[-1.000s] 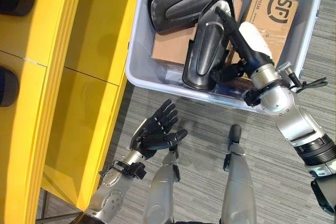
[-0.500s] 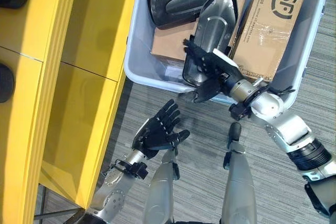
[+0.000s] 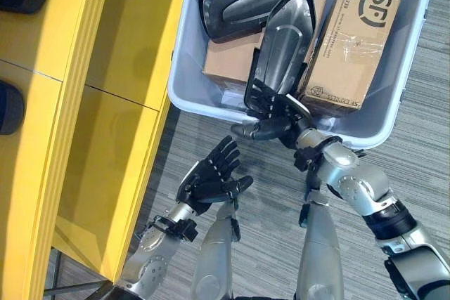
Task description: Move parts from the plastic box to the shelf.
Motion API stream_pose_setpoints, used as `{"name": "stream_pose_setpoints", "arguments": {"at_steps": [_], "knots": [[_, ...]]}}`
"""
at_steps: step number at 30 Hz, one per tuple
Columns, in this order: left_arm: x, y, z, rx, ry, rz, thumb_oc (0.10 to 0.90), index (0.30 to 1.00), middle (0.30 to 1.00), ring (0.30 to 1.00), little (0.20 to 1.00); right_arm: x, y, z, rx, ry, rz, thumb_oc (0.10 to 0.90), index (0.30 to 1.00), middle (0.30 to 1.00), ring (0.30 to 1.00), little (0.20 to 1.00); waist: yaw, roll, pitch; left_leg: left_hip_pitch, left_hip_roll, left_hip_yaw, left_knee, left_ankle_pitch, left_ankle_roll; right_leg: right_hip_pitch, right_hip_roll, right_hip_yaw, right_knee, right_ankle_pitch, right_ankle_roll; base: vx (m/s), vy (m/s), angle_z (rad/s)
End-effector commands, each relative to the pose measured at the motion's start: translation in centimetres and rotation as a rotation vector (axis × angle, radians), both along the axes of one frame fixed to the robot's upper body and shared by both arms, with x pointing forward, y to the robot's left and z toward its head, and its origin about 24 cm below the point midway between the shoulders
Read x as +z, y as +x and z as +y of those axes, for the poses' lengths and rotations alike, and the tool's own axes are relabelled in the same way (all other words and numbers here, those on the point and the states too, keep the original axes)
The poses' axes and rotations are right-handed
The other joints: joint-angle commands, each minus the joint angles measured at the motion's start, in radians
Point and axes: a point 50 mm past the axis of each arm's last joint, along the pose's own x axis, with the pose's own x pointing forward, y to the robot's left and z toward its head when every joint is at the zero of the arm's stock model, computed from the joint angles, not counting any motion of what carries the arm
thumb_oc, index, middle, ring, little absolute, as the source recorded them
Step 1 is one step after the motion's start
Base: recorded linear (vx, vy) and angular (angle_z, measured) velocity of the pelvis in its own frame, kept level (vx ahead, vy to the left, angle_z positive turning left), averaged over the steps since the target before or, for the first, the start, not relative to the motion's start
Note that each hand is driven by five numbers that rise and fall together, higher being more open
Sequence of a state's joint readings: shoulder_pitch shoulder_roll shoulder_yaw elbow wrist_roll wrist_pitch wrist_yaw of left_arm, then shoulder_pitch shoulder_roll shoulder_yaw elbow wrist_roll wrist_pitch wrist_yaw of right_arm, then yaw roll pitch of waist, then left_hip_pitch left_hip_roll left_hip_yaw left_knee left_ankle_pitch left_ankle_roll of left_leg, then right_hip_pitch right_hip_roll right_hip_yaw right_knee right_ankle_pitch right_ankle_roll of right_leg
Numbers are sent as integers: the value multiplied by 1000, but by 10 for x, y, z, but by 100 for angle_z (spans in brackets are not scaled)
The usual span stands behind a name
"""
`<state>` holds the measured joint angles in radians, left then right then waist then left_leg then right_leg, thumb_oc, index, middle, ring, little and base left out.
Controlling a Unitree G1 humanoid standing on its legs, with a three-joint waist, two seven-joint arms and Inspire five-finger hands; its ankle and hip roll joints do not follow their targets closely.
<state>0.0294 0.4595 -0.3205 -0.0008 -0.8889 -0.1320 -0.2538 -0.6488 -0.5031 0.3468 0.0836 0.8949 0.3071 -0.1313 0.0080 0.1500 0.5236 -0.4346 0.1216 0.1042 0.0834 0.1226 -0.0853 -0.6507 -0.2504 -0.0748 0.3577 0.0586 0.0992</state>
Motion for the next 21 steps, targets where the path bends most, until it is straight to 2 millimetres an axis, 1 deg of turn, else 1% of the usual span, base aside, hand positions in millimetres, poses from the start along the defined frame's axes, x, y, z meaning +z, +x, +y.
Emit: {"name": "stream_pose_setpoints", "arguments": {"at_steps": [1, 3, 4, 5, 8, 11, 13, 16, 21], "knots": [[23, -13, 0, -84, 17, -146, 900, 1000, 1000, 1000, 1000, 53, 6, 1, 9, 150, -188, 900, 1000, 1000, 1000, 1000, 21, 27, -4, -36, -12, 25, 119, -160, 47, 76, 54, -15, -10, -175, -62, 0, 0, 0], [21, -13, -1, -88, 9, -140, 900, 1000, 1000, 1000, 1000, 67, 6, -2, 14, 194, -245, 900, 1000, 1000, 1000, 1000, 25, 35, -4, -37, -12, 23, 117, -158, 45, 72, 53, -16, -4, -179, -64, 0, 0, 0], [21, -14, -2, -92, 7, -140, 900, 1000, 1000, 1000, 1000, 75, 5, -4, -1, 197, -306, 900, 1000, 1000, 1000, 1000, 26, 40, -4, -38, -15, 20, 118, -159, 45, 70, 52, -16, 2, -183, -65, 0, 0, 0], [20, -15, -2, -93, 3, -141, 900, 1000, 1000, 1000, 1000, 80, 0, -1, 19, 232, -328, 900, 1000, 1000, 1000, 1000, 24, 45, -4, -40, -17, 22, 117, -157, 44, 63, 52, -13, 7, -184, -65, 0, 0, 0], [21, -16, -3, -95, -6, -142, 900, 1000, 1000, 1000, 1000, 79, -3, 1, 11, 233, -331, 900, 1000, 1000, 1000, 1000, 20, 51, -4, -39, -20, 24, 116, -156, 44, 59, 52, -8, 11, -186, -66, 11, 40, -3], [20, -17, -4, -96, -20, -144, 900, 1000, 1000, 1000, 1000, 77, -5, 5, 2, 269, -309, 900, 1000, 1000, 1000, 1000, 18, 63, -4, -37, -24, 29, 114, -156, 46, 54, 50, -2, 15, -189, -70, 7, 30, -1], [19, -18, -5, -101, -31, -143, 900, 1000, 1000, 1000, 1000, 71, -4, 8, -13, 298, -271, 900, 1000, 1000, 1000, 1000, 17, 75, -4, -41, -27, 33, 114, -155, 47, 45, 48, 4, 20, -190, -72, 11, 51, -4], [17, -19, -5, -99, -33, -139, 900, 1000, 1000, 1000, 1000, 68, -3, 8, -33, 332, -243, 900, 1000, 1000, 1000, 1000, 19, 81, -4, -43, -29, 32, 119, -156, 48, 40, 46, 4, 28, -194, -74, 7, 17, -3], [15, -19, -6, -106, -37, -139, 900, 1000, 1000, 1000, 1000, 58, 7, 12, -38, 375, -96, 900, 1000, 1000, 1000, 1000, 26, 91, -4, -42, -32, 32, 115, -155, 47, 35, 46, 4, 32, -196, -77, 0, 0, 0]]}}
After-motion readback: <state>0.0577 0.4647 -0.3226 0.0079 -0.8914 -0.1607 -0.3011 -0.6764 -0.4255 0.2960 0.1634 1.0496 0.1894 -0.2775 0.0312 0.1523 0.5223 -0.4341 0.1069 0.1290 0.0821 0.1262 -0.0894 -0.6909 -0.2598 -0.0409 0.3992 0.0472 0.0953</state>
